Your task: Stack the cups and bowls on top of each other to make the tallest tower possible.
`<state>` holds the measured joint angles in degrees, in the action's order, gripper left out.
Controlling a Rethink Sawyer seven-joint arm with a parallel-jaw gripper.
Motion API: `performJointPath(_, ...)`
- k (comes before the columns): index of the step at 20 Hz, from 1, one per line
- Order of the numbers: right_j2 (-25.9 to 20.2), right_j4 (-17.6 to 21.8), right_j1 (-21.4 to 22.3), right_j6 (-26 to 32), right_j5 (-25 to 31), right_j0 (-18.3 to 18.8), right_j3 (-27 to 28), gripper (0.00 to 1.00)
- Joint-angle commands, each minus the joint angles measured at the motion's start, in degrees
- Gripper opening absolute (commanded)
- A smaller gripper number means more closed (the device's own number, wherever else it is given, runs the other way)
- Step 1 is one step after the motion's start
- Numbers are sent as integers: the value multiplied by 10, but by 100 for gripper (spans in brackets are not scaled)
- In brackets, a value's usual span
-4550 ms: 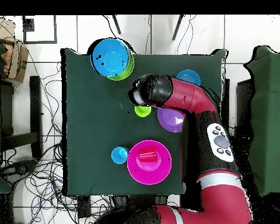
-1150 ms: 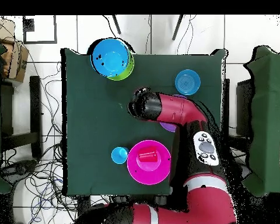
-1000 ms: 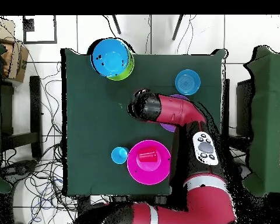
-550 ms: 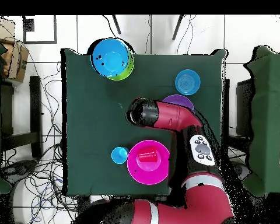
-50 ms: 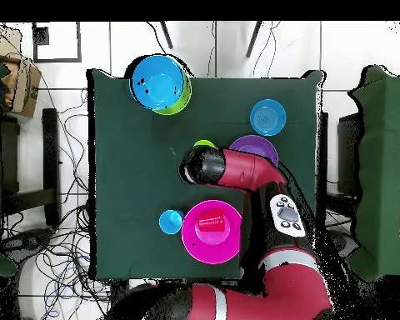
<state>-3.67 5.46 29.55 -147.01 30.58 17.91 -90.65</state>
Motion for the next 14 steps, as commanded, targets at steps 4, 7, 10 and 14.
performJointPath(4, -23, 9, -38, 16, 48, 8, -24, 100)
performJointPath(7, -16, 19, -42, 21, 43, 11, -19, 100)
performJointPath(10, -7, 30, -51, 27, 33, 11, -8, 100)
performJointPath(14, 5, 34, -56, 19, 24, 8, -2, 100)
